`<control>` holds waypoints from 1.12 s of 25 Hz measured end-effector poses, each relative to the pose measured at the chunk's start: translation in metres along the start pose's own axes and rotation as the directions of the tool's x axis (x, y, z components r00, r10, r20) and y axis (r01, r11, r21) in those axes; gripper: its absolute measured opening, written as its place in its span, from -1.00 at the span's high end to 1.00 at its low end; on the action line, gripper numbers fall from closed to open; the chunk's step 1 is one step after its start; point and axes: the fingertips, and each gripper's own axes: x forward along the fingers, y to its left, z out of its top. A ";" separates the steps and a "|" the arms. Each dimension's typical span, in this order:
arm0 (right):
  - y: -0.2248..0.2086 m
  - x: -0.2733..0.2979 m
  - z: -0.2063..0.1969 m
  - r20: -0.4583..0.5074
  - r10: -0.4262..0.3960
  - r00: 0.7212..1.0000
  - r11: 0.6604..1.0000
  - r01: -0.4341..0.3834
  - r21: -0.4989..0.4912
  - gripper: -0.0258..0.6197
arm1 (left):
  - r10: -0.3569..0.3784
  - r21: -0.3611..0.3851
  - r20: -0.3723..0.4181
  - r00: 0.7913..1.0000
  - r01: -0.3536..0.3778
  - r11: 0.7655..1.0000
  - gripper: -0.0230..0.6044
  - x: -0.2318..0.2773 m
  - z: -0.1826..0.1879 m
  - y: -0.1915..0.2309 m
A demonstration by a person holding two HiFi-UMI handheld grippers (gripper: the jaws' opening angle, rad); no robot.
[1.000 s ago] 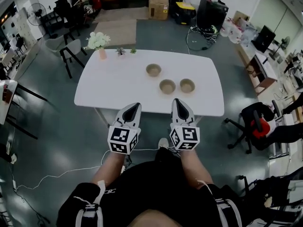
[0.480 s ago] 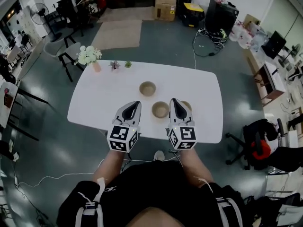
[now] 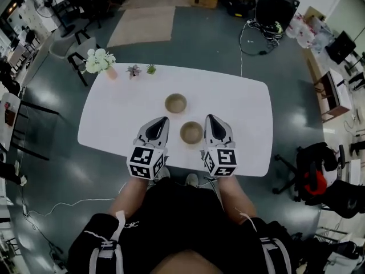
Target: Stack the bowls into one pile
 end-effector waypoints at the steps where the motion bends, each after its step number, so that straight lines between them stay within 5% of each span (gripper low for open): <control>1: 0.000 0.004 -0.003 -0.005 -0.008 1.000 1.000 0.008 0.000 0.87 | -0.011 0.003 -0.002 1.000 0.011 1.000 0.88 0.004 -0.002 0.003; 9: 0.018 0.039 -0.018 -0.047 -0.043 0.998 0.999 0.042 -0.019 0.87 | -0.059 0.006 -0.006 0.998 0.059 0.998 0.89 0.020 -0.001 0.044; 12: 0.032 0.052 -0.025 -0.063 0.009 0.998 1.000 -0.010 -0.022 0.87 | -0.059 0.002 0.001 0.998 0.059 0.998 0.89 0.021 -0.002 0.059; 15: 0.053 0.067 -0.045 -0.159 0.140 0.977 0.988 -0.148 -0.040 0.42 | -0.053 -0.006 -0.002 0.999 0.053 0.999 0.88 0.019 -0.005 0.071; 22: 0.085 0.068 -0.121 -0.475 0.263 0.840 0.902 -0.389 -0.189 0.14 | -0.028 -0.029 -0.008 1.000 0.028 0.999 0.88 0.010 -0.016 0.089; 28: 0.102 0.039 -0.203 -0.712 0.309 0.631 0.822 -0.554 -0.134 0.11 | -0.008 -0.045 -0.021 1.000 0.007 0.999 0.88 -0.001 -0.030 0.091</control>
